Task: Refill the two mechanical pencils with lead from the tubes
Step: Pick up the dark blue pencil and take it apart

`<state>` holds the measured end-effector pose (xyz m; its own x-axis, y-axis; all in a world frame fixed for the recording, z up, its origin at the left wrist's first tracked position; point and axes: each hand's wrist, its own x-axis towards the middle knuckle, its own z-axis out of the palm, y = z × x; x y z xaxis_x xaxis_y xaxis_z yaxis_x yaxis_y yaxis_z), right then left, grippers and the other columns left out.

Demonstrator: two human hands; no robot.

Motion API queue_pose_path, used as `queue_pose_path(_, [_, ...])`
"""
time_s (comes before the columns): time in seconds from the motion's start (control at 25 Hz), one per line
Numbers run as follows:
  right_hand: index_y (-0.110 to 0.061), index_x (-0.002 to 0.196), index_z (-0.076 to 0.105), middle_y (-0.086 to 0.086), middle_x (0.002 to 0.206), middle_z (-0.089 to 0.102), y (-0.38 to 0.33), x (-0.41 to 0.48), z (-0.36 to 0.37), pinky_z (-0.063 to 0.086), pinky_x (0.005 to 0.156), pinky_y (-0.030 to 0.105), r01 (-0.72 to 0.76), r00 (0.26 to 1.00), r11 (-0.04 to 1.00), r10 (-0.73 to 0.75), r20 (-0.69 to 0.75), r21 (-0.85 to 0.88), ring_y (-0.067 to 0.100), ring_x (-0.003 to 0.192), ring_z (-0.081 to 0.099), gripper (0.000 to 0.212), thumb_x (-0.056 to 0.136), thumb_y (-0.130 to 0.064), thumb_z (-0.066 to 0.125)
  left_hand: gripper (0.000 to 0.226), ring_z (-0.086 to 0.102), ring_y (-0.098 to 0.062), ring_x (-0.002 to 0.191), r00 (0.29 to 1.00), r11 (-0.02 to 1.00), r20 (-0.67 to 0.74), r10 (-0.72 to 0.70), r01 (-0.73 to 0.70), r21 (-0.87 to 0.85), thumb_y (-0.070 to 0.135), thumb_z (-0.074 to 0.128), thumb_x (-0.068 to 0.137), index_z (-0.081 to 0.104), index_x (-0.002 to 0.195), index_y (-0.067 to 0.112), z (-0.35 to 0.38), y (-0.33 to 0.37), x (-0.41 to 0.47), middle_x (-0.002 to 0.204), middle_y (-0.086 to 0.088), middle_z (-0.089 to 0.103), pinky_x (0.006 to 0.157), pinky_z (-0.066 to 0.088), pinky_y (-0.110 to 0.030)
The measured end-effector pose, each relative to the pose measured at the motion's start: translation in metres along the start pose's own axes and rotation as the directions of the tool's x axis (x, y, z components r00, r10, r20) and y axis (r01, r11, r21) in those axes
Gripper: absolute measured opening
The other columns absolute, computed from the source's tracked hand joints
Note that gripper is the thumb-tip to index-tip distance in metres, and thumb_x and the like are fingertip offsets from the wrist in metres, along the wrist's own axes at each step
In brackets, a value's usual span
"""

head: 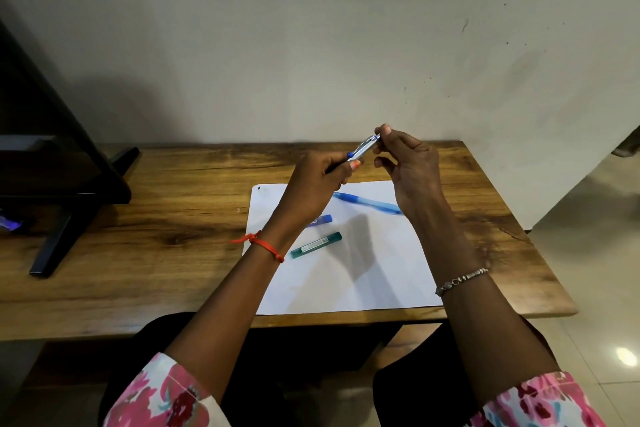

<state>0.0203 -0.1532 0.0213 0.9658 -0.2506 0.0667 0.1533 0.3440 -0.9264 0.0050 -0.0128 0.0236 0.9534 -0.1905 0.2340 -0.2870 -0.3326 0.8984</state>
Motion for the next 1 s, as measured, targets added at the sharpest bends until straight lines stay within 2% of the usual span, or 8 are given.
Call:
queue_pose_path(0.16, [-0.01,0.079,0.07,-0.006,0.063,0.07,0.004,-0.001,0.003,0.047,0.054,0.019,-0.011,0.997,1.0,0.012,-0.081,0.009,0.009,0.06,0.061,0.007,0.084,-0.012,0.066,0.023,0.039,-0.01,0.056,1.0,1.0,-0.002,-0.026,0.025,-0.018,0.017,0.053,0.091,0.067,0.098,-0.001,0.002,-0.002,0.002,0.058,0.003,0.046,0.058,0.037,-0.021])
queue_pose_path(0.24, [-0.011,0.078,0.071,-0.006,0.064,0.07,0.005,-0.001,0.005,0.048,0.056,0.019,-0.021,0.991,1.0,0.021,-0.13,0.002,0.008,0.061,0.063,0.006,0.083,-0.014,0.068,0.024,0.04,-0.011,0.057,0.999,0.999,-0.003,-0.039,0.039,-0.023,0.017,0.053,0.091,0.067,0.1,0.0,0.003,-0.001,0.002,0.059,0.002,0.047,0.061,0.039,-0.024])
queue_pose_path(0.4, [-0.009,0.077,0.07,-0.006,0.061,0.07,0.006,0.0,0.006,0.047,0.054,0.018,-0.022,0.988,1.0,0.024,-0.153,0.013,0.008,0.059,0.063,0.006,0.081,-0.014,0.069,0.024,0.042,-0.009,0.057,0.999,0.999,-0.008,-0.046,0.046,-0.006,0.018,0.053,0.092,0.067,0.102,0.001,0.005,-0.001,0.002,0.06,0.003,0.049,0.062,0.04,-0.022])
queue_pose_path(0.56, [-0.008,0.074,0.069,-0.007,0.057,0.068,0.008,0.0,0.007,0.047,0.054,0.018,-0.022,0.985,1.0,0.024,-0.172,0.009,0.008,0.058,0.061,0.01,0.081,-0.015,0.07,0.025,0.042,-0.009,0.057,0.999,0.999,-0.006,-0.046,0.046,0.003,0.018,0.053,0.091,0.067,0.102,0.0,0.006,0.0,0.002,0.06,0.004,0.049,0.065,0.041,-0.027])
queue_pose_path(0.88, [-0.01,0.071,0.068,-0.007,0.052,0.066,0.01,0.001,0.008,0.048,0.054,0.019,-0.033,0.977,0.999,0.031,-0.213,-0.004,0.011,0.057,0.059,0.012,0.081,-0.017,0.071,0.026,0.043,-0.007,0.057,0.998,0.998,-0.004,-0.057,0.057,0.021,0.019,0.053,0.092,0.067,0.098,-0.002,0.009,-0.001,0.002,0.06,0.005,0.048,0.061,0.039,-0.021])
queue_pose_path(1.0, [-0.011,0.069,0.065,-0.006,0.051,0.064,0.0,0.009,-0.003,0.048,0.052,0.022,-0.051,0.95,0.991,0.086,-0.301,0.123,0.009,0.052,0.058,0.017,0.083,-0.02,0.069,0.027,0.039,-0.007,0.054,0.997,0.997,-0.01,-0.071,0.071,0.022,0.017,0.055,0.091,0.066,0.093,-0.007,0.004,-0.008,0.0,0.059,0.001,0.048,0.056,0.036,-0.023])
